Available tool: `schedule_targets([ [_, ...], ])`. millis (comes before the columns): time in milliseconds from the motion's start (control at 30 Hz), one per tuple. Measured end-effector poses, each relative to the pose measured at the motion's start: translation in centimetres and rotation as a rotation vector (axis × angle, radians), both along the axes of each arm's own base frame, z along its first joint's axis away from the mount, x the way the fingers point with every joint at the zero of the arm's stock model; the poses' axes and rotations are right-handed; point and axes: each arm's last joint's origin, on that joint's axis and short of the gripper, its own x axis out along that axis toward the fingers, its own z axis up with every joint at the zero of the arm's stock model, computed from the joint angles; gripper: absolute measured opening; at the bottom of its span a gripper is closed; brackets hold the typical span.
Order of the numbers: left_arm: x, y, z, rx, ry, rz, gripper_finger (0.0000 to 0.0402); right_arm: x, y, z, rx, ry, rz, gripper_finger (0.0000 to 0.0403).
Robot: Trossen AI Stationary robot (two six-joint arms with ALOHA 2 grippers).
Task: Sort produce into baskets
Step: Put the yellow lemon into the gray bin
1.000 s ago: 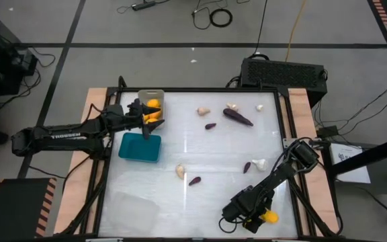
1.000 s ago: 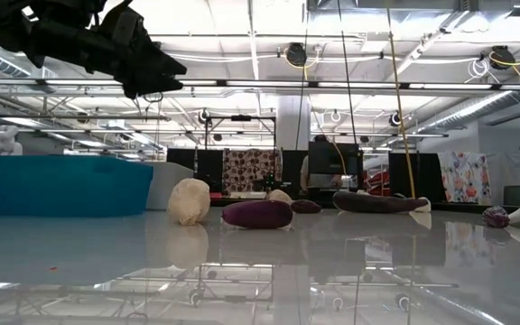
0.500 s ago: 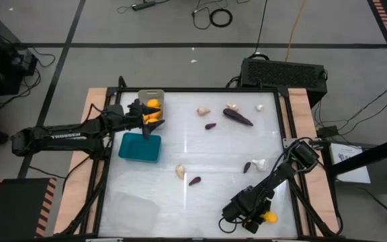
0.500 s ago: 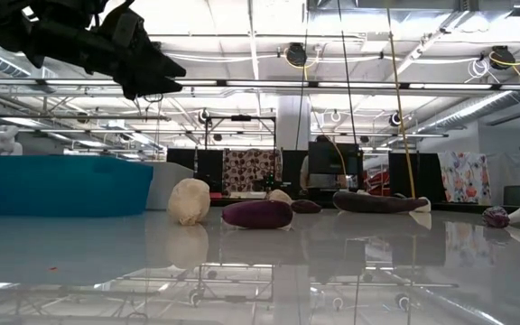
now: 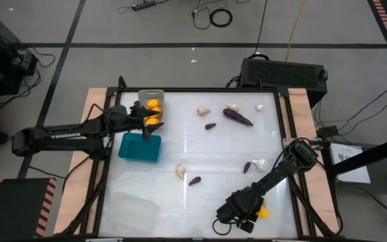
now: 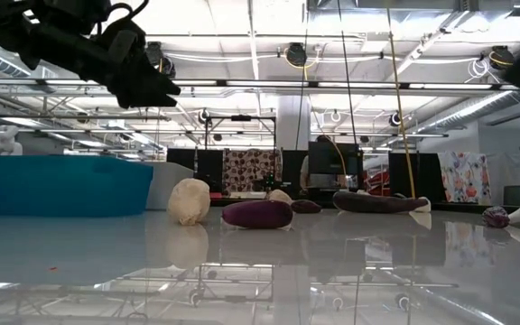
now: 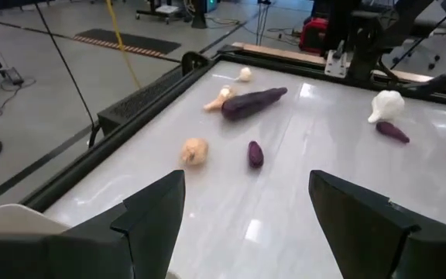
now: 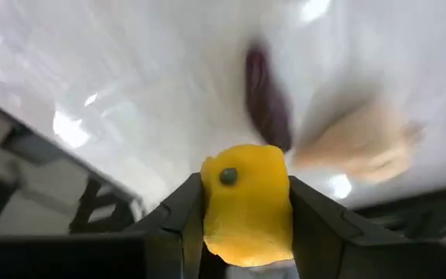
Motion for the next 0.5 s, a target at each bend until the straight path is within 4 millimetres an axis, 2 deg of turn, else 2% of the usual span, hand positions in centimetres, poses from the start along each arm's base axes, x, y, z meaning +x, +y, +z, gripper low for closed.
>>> schedule_targets([
  [167,0.0,0.0,-0.1,-0.061,-0.014,0.018,0.0283,2.4,-1.3,2.6,-0.155,-0.209,0.084,0.0136],
  [333,-0.3,-0.1,-0.7,-0.149,0.03,0.045,0.0283,5.2,-2.9,5.0,-0.356,-0.489,0.211,0.0136],
  [500,-0.8,-0.3,-1.2,-0.244,0.07,0.079,0.0283,8.1,-5.0,6.3,-0.575,-0.724,0.398,0.0136],
])
